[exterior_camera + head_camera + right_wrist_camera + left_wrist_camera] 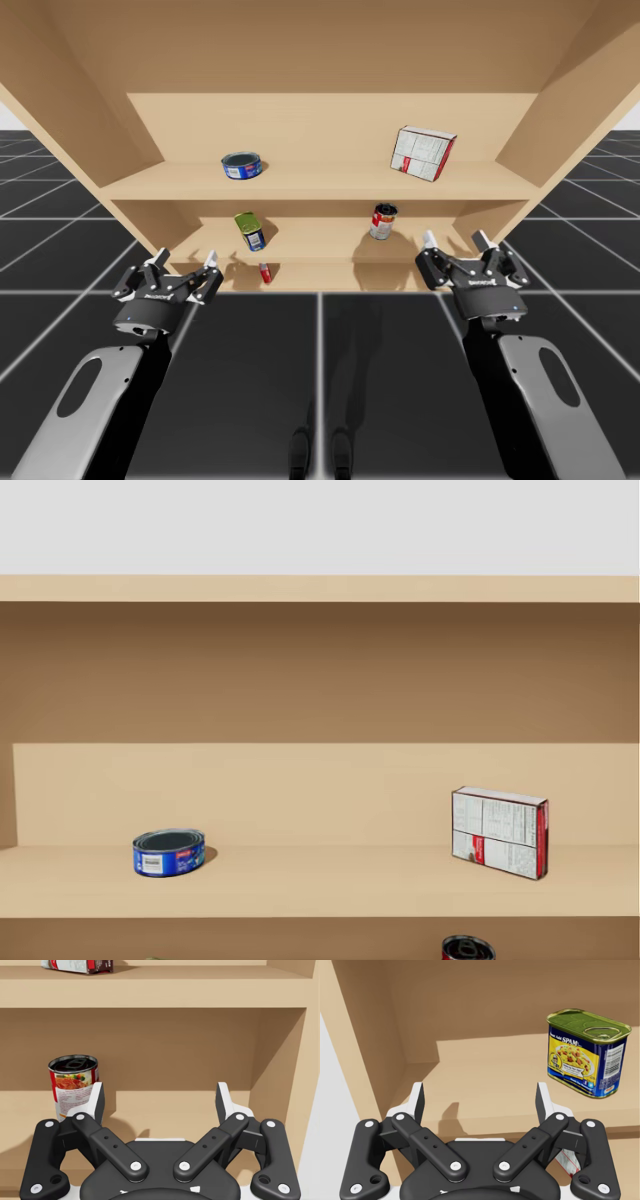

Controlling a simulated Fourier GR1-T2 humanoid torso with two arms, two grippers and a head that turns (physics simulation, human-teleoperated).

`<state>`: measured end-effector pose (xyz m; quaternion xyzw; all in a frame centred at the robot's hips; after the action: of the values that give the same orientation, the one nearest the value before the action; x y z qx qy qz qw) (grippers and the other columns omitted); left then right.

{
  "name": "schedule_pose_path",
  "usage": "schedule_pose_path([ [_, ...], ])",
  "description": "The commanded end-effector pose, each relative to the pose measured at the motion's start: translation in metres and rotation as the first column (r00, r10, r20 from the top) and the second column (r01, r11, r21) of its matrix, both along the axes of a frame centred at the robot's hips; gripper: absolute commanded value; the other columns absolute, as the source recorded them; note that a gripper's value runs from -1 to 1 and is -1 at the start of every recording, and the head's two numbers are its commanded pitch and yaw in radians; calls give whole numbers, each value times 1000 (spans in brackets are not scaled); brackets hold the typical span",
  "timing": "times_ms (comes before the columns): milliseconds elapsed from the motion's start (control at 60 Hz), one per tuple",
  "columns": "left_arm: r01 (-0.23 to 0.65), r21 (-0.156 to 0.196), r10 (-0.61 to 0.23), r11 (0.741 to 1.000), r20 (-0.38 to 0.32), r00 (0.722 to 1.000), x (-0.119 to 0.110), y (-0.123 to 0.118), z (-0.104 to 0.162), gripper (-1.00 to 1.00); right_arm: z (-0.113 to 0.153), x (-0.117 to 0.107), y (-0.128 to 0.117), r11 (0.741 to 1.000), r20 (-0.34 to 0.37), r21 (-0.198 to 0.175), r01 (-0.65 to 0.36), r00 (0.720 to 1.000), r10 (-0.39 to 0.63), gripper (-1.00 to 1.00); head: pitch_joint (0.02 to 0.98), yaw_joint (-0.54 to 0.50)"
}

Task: Look through the shelves, find the pudding box, and take it.

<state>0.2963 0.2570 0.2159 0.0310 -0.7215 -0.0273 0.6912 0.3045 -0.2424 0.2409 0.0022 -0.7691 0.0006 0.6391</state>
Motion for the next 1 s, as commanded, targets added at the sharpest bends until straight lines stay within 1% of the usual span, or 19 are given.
schedule_pose_path([
  [17,-1,3,1,1000,1,1000,0,0,0,-1000,1,-5,4,999,-18,2,53,998,-53,-1000,77,-6],
  [33,-1,3,1,1000,2,1000,0,0,0,-1000,2,-4,3,1000,-21,0,14,1000,-14,-1000,77,-6],
  [50,-1,3,1,1000,1,1000,0,0,0,-1000,3,-6,4,1000,-4,-12,12,1000,-12,-1000,79,-7],
  [67,0,2,0,1000,1,1000,0,0,0,-1000,5,-7,4,1000,4,-11,3,1000,-3,-1000,81,-8],
  [117,1,2,-1,1000,1,1000,0,0,0,-1000,6,-6,5,1000,14,0,-16,1000,16,-1000,92,-14],
  [167,2,1,-2,1000,1,1000,0,0,0,-1000,5,-6,6,1000,7,-2,-12,1000,12,-1000,105,-23],
  [217,4,0,-4,1000,0,1000,-1,0,0,-1000,2,-4,6,1000,-4,4,-15,1000,15,-1000,121,-41],
  [267,9,-2,-9,1000,-1,1000,-1,-1,0,-1000,1,-3,7,1000,-11,-2,-16,1000,16,-1000,144,-78],
  [383,18,-5,-18,1000,-3,1000,-1,-2,-1,-1000,2,-5,10,1000,-6,1,-19,1000,19,-1000,194,-191],
  [483,21,-4,-21,1000,-3,1000,-1,-2,-1,-1000,3,-5,10,1000,-7,4,-24,1000,24,-1000,224,-262],
  [500,21,-4,-21,1000,-3,1000,0,-2,-1,-1000,3,-5,10,1000,-10,8,-28,1000,28,-1000,227,-269],
  [517,20,-4,-20,1000,-2,1000,0,-2,-2,-1000,4,-5,10,999,-15,22,-37,999,37,-1000,235,-289],
  [583,18,-8,-18,1000,3,1000,0,-2,-1,-1000,5,-7,12,998,-21,33,-48,999,49,-1000,246,-309],
  [767,13,-12,-13,1000,3,1000,0,-3,-2,-1000,16,-15,14,998,-15,30,-57,998,58,-1000,252,-293],
  [917,10,-16,-10,1000,1,1000,1,-2,-2,-1000,38,-33,14,998,10,11,-62,998,62,-1000,249,-280],
  [1000,10,-18,-10,1000,1,1000,1,-2,-2,-1000,49,-42,17,997,3,-11,-71,997,71,-1000,249,-281],
])
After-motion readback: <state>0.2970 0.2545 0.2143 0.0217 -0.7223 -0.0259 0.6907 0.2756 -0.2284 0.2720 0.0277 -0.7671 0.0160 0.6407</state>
